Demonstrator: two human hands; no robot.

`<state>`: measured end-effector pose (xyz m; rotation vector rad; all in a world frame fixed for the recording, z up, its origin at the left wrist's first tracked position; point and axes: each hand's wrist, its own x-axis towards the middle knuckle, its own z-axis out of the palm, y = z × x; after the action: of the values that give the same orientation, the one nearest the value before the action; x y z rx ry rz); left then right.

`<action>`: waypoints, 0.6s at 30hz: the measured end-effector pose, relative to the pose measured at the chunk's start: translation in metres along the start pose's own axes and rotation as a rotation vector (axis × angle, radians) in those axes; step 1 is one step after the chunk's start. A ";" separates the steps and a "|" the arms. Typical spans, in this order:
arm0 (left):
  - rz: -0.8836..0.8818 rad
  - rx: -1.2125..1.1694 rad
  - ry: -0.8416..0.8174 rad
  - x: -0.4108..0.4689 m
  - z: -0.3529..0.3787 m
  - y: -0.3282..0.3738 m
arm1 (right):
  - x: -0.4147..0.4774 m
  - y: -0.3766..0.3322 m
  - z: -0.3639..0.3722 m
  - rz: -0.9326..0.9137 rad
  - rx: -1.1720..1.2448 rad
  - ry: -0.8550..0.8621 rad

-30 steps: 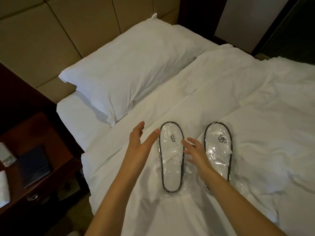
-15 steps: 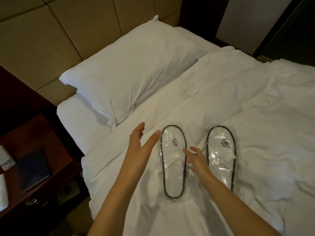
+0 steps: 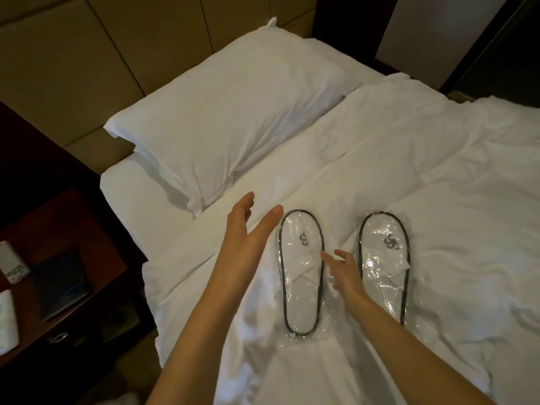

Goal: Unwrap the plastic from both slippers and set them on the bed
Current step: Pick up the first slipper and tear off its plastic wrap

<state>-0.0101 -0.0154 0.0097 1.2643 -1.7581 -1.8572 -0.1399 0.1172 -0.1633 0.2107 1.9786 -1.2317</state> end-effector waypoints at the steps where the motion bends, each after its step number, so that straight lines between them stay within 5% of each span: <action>1: 0.002 0.000 -0.003 0.000 0.000 0.001 | 0.001 0.001 0.000 0.001 -0.014 0.013; 18: -0.003 -0.009 -0.009 0.000 -0.001 0.002 | 0.005 0.037 0.006 0.099 -0.021 -0.094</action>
<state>-0.0101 -0.0160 0.0116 1.2577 -1.7512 -1.8735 -0.1216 0.1301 -0.1937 0.2330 1.8771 -1.1367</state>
